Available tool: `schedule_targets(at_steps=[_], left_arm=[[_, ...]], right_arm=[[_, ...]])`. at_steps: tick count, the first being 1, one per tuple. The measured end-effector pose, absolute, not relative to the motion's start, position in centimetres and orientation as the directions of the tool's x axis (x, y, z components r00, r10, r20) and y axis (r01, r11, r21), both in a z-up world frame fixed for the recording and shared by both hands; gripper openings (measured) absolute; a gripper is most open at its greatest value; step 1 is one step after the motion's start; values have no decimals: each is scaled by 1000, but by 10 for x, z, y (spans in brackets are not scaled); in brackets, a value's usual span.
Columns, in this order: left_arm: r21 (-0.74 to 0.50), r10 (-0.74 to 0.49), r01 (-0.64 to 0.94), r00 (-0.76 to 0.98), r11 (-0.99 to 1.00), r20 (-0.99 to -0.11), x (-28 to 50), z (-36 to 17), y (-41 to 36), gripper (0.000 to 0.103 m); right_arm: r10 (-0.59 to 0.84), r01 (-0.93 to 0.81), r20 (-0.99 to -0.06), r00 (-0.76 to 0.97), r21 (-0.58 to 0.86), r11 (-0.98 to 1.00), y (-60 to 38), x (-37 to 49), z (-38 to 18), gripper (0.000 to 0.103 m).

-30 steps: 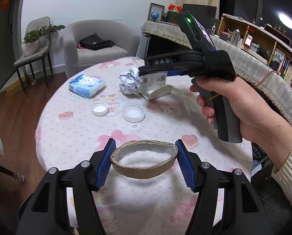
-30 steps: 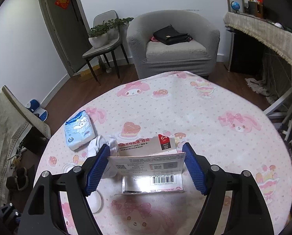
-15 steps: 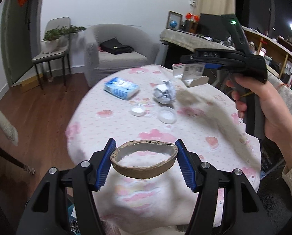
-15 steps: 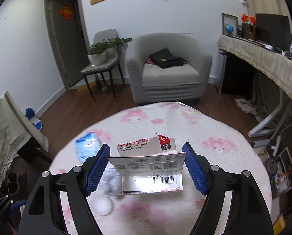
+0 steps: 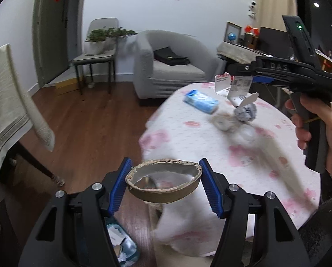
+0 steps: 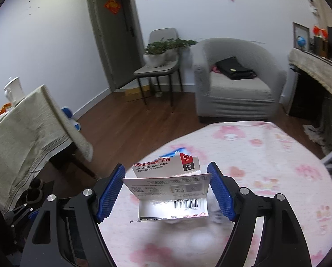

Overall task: Collect trash
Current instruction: 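Carry both items over the teal bin and open both tools to drop them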

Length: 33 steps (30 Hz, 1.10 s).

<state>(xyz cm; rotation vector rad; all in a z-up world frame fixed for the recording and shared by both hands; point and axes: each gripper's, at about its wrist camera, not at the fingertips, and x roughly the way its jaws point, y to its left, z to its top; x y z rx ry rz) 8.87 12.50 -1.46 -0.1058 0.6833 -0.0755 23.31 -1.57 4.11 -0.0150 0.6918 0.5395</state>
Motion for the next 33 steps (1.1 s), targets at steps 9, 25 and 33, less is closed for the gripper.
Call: schedule_targets(at_steps=[9,25,33], left_arm=[[-118,-51,-34,762,992,-645,74,-25,159,65],[-150,27,-208,666,967,-746,58,-76,232,65],[-165,31,-291,566,942,-824,47,-122,267,65]], right_arm=[[522,-553,-629,577,170,816,36,220,30,77],[592,-671,-674,442,189,717,124,195,4,77],[619,-720,-697,362,213,661,171,183,-15,77]])
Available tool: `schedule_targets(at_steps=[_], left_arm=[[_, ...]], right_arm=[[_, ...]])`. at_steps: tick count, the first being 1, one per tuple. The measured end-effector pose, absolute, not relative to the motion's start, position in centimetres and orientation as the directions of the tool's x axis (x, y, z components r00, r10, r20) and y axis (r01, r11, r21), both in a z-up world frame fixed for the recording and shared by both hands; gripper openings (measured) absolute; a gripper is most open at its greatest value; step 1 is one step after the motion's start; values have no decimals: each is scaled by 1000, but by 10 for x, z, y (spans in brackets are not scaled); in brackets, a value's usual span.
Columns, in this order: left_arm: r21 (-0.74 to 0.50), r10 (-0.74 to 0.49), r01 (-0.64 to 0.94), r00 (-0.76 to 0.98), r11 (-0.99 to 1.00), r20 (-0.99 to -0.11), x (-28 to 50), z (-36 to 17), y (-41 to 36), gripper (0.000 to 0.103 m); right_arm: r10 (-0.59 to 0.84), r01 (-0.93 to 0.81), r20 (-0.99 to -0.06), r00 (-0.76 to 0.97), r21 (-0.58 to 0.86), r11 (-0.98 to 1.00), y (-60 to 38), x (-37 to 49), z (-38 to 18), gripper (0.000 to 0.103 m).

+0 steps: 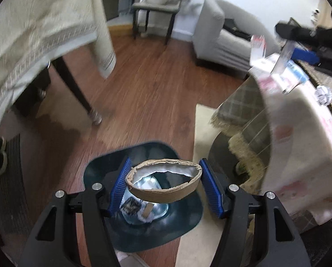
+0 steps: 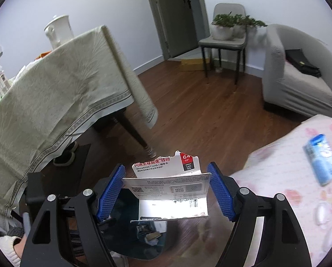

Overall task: Collect trash
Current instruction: 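Carry both items over the teal bin and open both tools to drop them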

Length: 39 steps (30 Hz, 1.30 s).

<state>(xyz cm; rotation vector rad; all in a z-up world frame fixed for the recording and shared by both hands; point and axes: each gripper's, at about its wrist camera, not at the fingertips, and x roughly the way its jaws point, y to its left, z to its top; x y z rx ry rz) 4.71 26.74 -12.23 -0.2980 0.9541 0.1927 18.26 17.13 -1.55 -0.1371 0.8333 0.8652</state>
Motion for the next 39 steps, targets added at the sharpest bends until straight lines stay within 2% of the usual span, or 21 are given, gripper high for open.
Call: schedule_targets(at_steps=[8,12,16,23,29,34,39], left_arm=[[-142,23,-326,455,935,-890,39,-161,279,66],[-149,11,-340,427,929,-904,33,-171,288,72],[-160,3,-341,432,926,-902,29,-168,295,80],[-172,34,-369,491,913,-871,13,-145,310,80],[-181,82,-406,551,896,-831,-4,-118,326,76],[-175,120,-421,586,890,-801,-15,-99,335,67],[-197,116,-420,612,886,-782,-21,-85,339,63]], right_arm=[[604,-742,-741,295,221,633,206,173,-43,77],[593,-745,-759,267,228,627,217,172,-55,77],[580,-749,-778,241,231,621,228,170,-69,77],[540,-761,-818,200,218,611,251,161,-96,77],[508,-772,-846,160,213,598,270,153,-119,77],[477,-790,-870,124,205,578,288,140,-138,77],[405,-824,-907,117,139,550,308,122,-164,77]])
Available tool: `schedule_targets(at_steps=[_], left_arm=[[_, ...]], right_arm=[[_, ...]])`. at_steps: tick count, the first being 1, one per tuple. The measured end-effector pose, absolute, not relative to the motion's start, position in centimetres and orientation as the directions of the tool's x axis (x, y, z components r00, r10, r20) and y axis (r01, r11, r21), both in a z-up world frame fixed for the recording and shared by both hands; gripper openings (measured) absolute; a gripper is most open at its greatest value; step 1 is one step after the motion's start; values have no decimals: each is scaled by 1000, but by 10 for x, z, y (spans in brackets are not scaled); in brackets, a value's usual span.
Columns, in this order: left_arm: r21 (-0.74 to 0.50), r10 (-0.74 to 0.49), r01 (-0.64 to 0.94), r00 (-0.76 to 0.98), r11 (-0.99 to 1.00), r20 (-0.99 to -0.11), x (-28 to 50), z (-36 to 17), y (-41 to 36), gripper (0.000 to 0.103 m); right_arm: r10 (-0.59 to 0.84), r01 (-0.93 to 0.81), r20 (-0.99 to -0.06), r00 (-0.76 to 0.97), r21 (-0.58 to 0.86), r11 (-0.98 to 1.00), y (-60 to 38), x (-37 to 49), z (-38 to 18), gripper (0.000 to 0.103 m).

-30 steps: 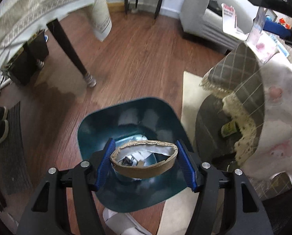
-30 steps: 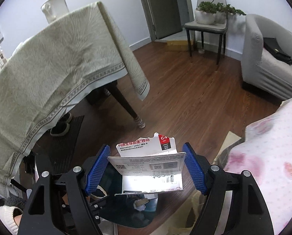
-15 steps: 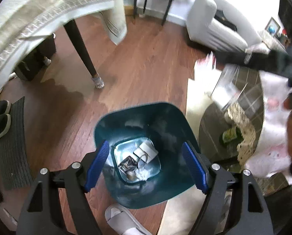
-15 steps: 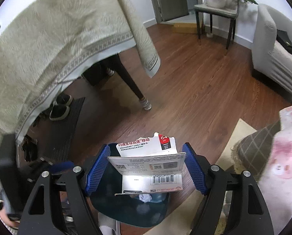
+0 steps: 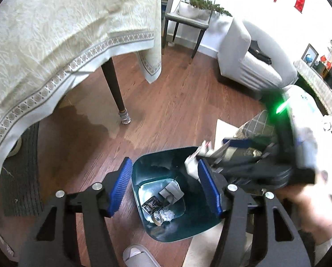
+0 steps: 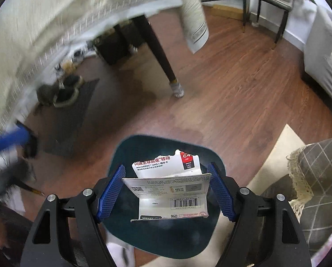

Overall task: Collect trash
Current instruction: 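Carry both items over the teal bin and open both tools to drop them, then bring both open tools back over the table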

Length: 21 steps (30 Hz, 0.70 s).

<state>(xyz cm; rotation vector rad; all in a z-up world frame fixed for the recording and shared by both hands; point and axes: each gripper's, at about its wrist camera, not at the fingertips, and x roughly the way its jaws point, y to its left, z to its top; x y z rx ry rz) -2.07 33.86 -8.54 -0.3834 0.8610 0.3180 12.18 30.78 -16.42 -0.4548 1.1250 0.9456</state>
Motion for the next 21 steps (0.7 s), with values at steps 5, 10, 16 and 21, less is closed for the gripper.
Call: schedule_targets(at_steps=[5,10,16,21], left_arm=[[-215,129,-419,653,882,-746,-25,-66,341,63],[-180,170,-409,685,895,-709,-27,-45,335,63],[-209,159,-405,706,890,-690,-26,-33,336,63],[-211,164,-397,725,893,-669,-22,-19,327,65]], right_arm=[[349,-844,-930,114,95,528,319,110,-186,77],[272,-869,-955,122,29,493,318,100,-204,85],[297,-861,-949,103,64,505,303,104,-193,85],[362,-863,-928,91,108,493,290,104,-166,85]])
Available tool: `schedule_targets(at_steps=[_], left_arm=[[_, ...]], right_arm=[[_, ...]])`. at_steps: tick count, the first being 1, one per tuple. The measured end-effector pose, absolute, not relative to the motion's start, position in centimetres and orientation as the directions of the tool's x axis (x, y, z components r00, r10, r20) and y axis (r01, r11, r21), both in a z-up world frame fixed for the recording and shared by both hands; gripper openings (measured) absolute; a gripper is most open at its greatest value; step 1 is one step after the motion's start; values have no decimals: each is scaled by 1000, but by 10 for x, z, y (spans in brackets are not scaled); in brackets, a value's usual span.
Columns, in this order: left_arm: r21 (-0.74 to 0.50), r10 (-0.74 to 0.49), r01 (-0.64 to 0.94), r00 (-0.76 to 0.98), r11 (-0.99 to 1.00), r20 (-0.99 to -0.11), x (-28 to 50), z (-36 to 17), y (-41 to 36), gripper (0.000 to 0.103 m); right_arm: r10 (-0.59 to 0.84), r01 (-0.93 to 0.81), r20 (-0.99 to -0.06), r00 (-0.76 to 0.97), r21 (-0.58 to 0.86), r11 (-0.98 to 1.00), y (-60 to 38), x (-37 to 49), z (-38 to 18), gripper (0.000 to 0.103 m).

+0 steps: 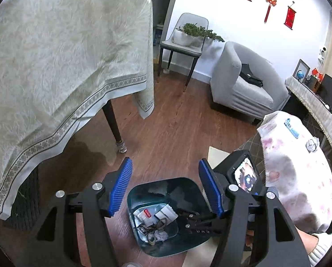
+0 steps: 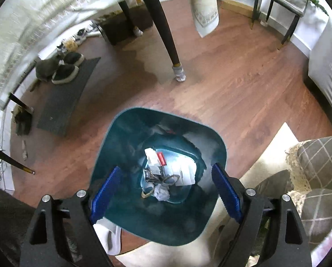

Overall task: Collect trash
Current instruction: 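Bring both open tools back over the table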

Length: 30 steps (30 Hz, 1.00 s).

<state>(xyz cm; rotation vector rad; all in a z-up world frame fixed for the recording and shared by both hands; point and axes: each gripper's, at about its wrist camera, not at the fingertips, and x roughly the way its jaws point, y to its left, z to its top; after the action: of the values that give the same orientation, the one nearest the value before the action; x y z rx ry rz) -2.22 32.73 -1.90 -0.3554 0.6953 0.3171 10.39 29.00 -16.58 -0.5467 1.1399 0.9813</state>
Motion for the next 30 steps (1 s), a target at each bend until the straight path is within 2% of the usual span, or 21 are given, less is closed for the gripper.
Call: schedule_targets(at_steps=[4,6,13,28,30], left_arm=[[-213,154,-380,737,900,-658,-13,-10,317,66],[-212,148,-363,747,907,-648,-9,-2,310,68],[-188,126,-284,802,940,-584,8,30,276,76],[-198,41,-177,836,964,-548,61,45,206,83],[-202,28,-167,833,965,-552,71,44,198,84]], right_arm=[[424,-870,-901,92,134,474,278,103,-137,85],[460,-875,-883,93,148,461,269,102,-119,77],[538,-872,-829,153,142,468,230,111,-70,65],[521,-766,-757,394,43,642,116,168,-13,65],[511,-745,-750,420,37,667,102,175,-10,69]])
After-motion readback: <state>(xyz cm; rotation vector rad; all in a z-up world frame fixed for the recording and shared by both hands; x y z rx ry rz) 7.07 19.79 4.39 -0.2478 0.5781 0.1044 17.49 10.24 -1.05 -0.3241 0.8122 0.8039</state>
